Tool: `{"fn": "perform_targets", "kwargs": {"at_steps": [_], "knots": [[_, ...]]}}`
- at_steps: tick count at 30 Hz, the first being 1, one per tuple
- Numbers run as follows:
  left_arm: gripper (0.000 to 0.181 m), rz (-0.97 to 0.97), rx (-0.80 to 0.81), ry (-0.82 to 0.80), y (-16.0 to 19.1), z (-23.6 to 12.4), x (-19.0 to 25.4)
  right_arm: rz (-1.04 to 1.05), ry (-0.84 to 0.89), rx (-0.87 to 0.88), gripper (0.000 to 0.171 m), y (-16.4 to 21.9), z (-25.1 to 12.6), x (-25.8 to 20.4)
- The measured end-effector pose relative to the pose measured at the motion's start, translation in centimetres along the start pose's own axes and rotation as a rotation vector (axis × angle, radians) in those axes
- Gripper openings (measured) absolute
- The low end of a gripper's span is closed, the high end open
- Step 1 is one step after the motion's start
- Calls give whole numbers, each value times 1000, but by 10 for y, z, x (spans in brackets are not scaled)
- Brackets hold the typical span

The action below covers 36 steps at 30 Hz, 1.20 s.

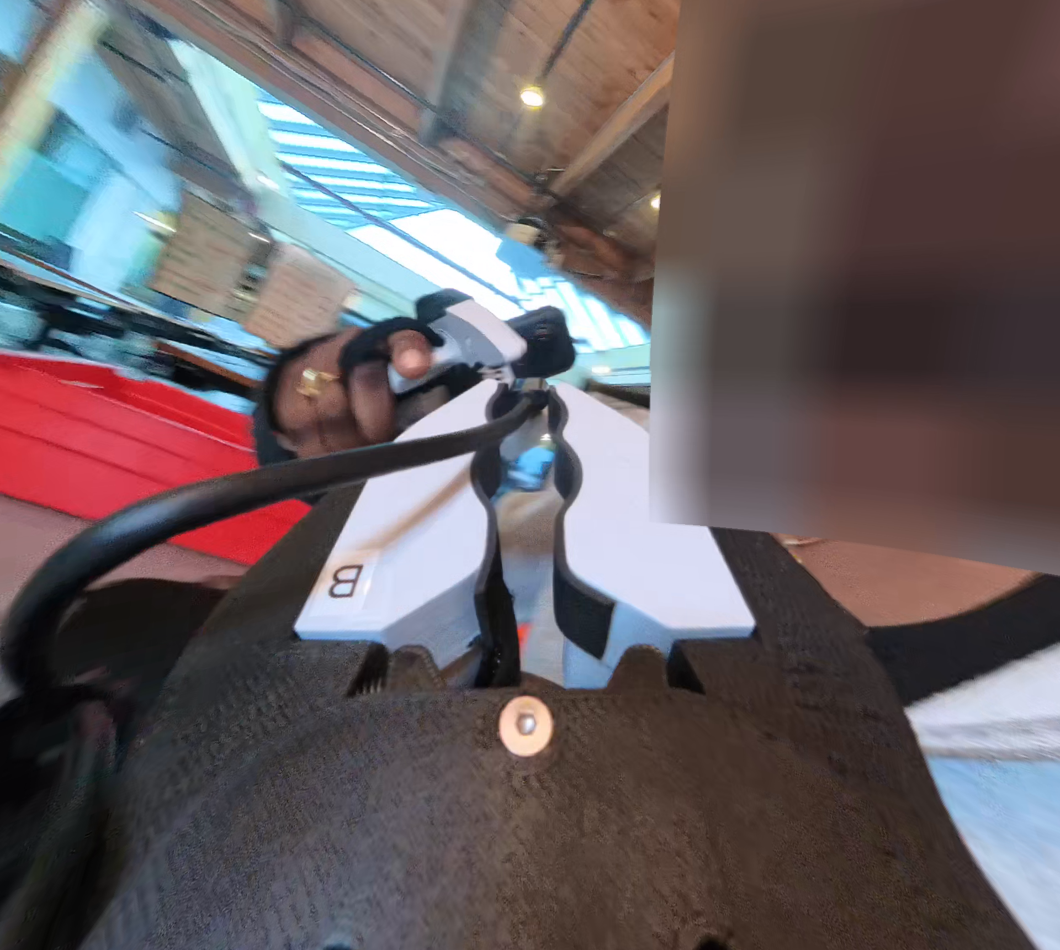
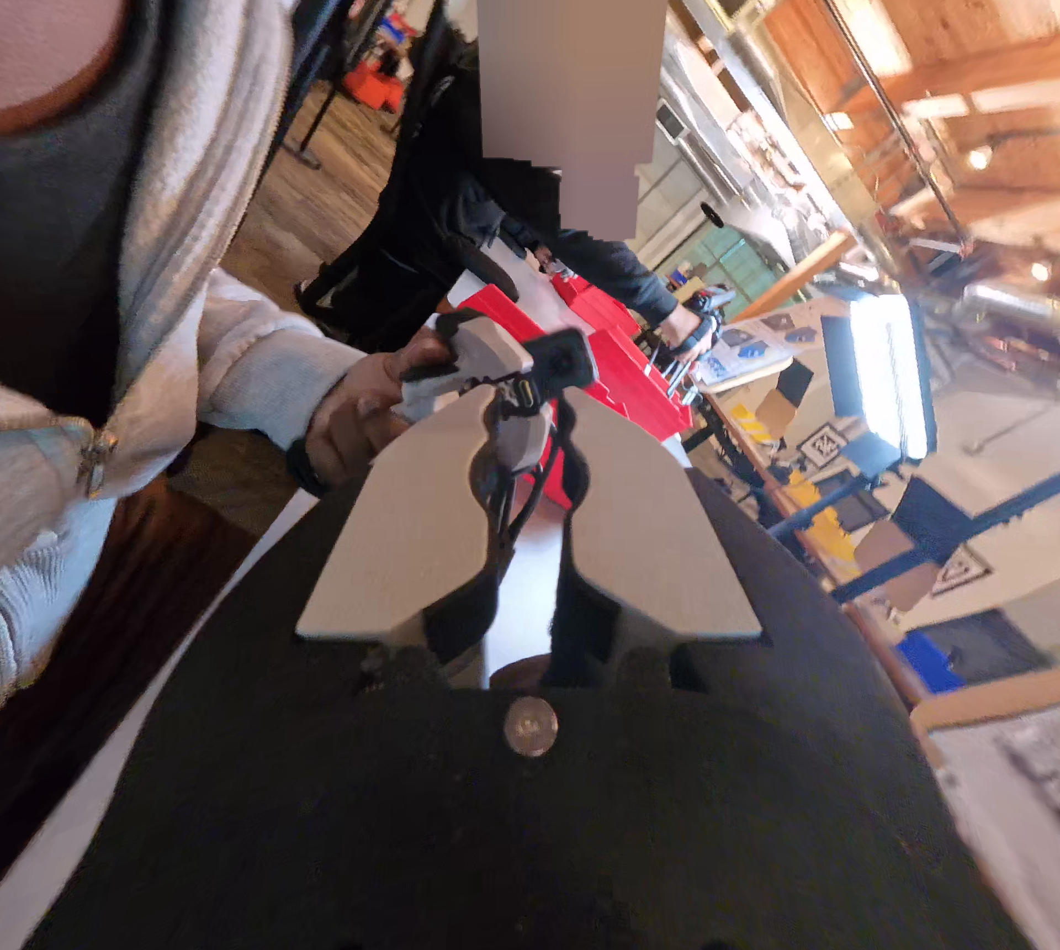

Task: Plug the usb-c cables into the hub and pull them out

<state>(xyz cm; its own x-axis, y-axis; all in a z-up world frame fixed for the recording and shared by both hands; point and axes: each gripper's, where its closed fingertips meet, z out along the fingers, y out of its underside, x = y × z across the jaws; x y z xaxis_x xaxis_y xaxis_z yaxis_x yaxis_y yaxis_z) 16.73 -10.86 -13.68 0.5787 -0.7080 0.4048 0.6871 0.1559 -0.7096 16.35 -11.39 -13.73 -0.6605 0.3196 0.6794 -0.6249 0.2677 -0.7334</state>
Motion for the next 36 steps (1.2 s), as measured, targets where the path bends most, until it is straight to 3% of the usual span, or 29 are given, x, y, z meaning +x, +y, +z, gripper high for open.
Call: {"fn": "perform_targets", "kwargs": {"at_steps": [2,4,7,13,21,28,31,33,36], "knots": [[14,243,-37,-176,-4,-9,-14,191,79,10,23,4,-7,15],[14,500,-101,-330,-5,-17,-24,525,112,33,23,15,-10,23],[14,673,-141,-402,-6,-22,-27,872,-15,91,30,24,-1,-2],[14,689,-123,-405,-4,-31,-27,930,93,99,25,45,-9,7],[14,772,-145,-504,-15,-53,-32,1133,23,-537,52,141,-81,-7],[14,776,-172,-529,-9,-59,-41,1399,133,-663,54,161,-111,-30],[14,761,-171,-520,-5,-59,-44,1774,270,-500,61,161,-102,-45],[14,767,-184,-517,-3,-59,-45,2073,329,-265,65,153,-92,-47],[14,752,-179,-510,0,-60,-46,2280,464,-124,65,159,-86,-53]]}}
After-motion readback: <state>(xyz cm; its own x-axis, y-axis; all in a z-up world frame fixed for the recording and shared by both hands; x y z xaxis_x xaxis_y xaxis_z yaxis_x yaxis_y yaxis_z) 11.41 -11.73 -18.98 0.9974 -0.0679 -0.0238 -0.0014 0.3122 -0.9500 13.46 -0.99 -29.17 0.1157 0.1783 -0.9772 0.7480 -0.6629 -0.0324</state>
